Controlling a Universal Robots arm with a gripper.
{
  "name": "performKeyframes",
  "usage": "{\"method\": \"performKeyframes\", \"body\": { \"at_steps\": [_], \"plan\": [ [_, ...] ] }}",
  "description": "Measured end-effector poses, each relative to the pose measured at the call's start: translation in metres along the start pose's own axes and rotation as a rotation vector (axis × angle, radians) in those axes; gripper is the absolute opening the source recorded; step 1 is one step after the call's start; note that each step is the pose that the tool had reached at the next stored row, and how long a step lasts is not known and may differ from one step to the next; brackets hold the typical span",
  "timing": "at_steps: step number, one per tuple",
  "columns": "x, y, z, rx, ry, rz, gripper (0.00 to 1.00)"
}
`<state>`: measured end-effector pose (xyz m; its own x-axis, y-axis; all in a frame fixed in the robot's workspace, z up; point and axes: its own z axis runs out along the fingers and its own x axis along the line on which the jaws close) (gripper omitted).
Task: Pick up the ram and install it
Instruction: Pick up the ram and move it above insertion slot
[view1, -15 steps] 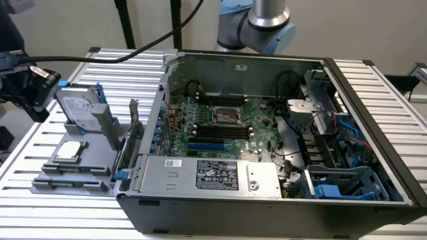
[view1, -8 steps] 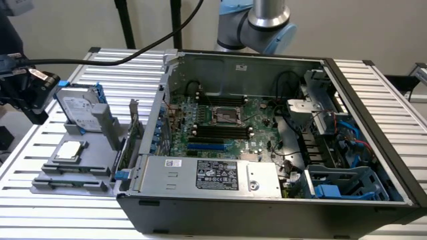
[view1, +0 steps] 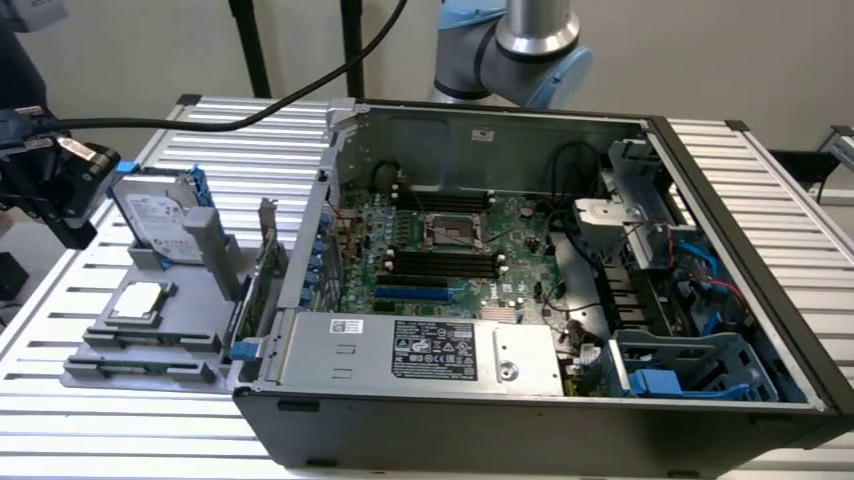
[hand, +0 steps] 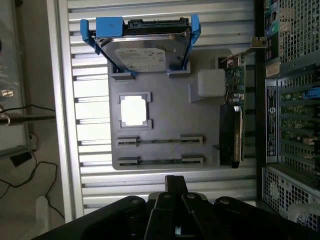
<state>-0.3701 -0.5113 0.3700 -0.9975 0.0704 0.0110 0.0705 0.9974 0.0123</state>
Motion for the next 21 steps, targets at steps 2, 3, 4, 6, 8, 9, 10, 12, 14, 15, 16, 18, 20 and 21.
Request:
{"method": "performKeyframes", "body": {
  "at_steps": [2,3,4,6,8,9,10,12,14,15,16,18,20,21],
  "plan": [
    [0.0,0.0,0.0,0.0001,0.0001,0.0,0.11],
    [0.0003,-0.0001,0.0001,0.0002,-0.0001,-0.002,0.11],
    [0.0004,-0.0001,0.0003,0.0002,-0.0002,-0.014,0.11],
    [0.0004,0.0,0.0006,0.0007,0.0004,-0.05,0.11],
    [0.0004,0.0,0.0011,0.0012,0.0009,-0.087,0.11],
    [0.0004,0.0,0.0015,0.0013,0.001,-0.105,0.11],
    [0.0004,-0.0001,0.0018,0.0015,0.0012,-0.123,0.11],
    [0.0004,0.0,0.0023,0.0019,0.0017,-0.159,0.11],
    [0.0004,-0.0001,0.0029,0.0023,0.0021,-0.195,0.11],
    [0.0003,-0.0001,0.0031,0.0025,0.0024,-0.213,0.11],
    [0.0003,-0.0001,0.0034,0.0027,0.0026,-0.232,0.11],
    [0.0003,-0.0001,0.004,0.0031,0.0031,-0.268,0.11],
    [0.0003,-0.0001,0.0046,0.0035,0.0035,-0.305,0.11],
    [0.0003,-0.0001,0.0049,0.0037,0.0037,-0.323,0.11]
  ]
}}
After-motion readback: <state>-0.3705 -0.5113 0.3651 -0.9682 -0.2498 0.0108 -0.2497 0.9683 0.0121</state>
